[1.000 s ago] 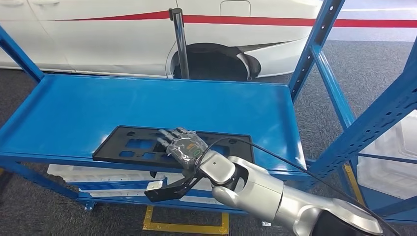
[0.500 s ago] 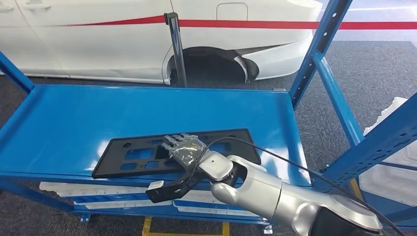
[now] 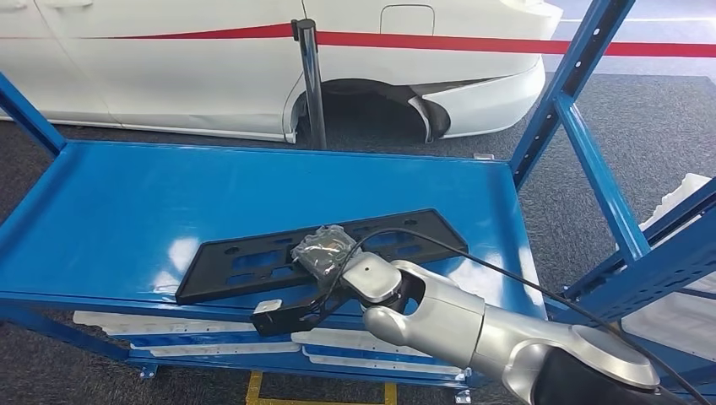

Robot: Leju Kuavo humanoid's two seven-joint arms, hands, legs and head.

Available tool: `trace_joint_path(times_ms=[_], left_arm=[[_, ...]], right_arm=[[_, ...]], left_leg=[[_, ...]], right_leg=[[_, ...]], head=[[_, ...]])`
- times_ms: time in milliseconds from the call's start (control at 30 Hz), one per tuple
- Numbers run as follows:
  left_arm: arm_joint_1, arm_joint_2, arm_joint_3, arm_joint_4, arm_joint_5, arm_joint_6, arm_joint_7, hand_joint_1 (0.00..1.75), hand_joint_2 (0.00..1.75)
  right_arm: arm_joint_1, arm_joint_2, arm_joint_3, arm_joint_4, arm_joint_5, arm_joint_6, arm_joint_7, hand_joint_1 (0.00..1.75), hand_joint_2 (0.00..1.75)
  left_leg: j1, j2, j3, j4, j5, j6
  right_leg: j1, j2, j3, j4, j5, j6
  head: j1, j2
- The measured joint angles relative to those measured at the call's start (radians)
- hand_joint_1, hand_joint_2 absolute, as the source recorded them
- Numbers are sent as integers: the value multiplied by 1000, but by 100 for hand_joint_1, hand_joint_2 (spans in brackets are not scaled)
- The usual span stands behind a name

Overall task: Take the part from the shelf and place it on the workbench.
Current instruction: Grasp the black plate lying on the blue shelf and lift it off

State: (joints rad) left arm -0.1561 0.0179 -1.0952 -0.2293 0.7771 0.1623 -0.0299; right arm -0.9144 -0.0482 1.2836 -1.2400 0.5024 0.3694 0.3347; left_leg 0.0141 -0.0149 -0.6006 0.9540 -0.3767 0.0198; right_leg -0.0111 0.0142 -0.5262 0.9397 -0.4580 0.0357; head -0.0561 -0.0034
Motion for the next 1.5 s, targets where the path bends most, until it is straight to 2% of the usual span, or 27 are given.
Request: trace_joint_path(times_ms=[233,633,1067,1267,1400,1500], left_arm=[[-1,0,0,0,-9,0,-20,0,175],[-13,2,0,0,-53,39,-35,0,175],[-13,2,0,0,-49,25,-57,0,175],[-12,2,0,0,-40,20,-68,0,175],[-12,2,1,0,-32,-3,-87,0,175],[-11,3,1,0,-36,-17,-93,0,175]], right_arm=[[-1,-5,2,0,6,-4,3,175,175],[2,-11,3,0,33,-21,6,175,175],[29,-26,2,-1,100,-88,13,175,175],[69,-35,-9,-20,258,-208,5,175,175],[114,-44,-35,-62,447,-301,9,175,175],[153,-50,-54,-100,562,-324,9,175,175]], left_leg=[[7,0,4,-3,2,-3],[7,0,7,-7,3,-4],[7,0,7,-7,3,-4],[7,1,7,-7,3,-4],[7,1,7,-7,3,-4],[7,1,7,-7,3,-4]], right_leg=[[4,0,2,0,1,0],[5,0,2,1,0,-1],[6,0,3,1,0,0],[7,0,2,1,0,-1],[7,0,2,1,0,-1],[7,0,2,0,0,-1]], head=[[0,0],[0,0],[0,0],[0,0],[0,0],[0,0]])
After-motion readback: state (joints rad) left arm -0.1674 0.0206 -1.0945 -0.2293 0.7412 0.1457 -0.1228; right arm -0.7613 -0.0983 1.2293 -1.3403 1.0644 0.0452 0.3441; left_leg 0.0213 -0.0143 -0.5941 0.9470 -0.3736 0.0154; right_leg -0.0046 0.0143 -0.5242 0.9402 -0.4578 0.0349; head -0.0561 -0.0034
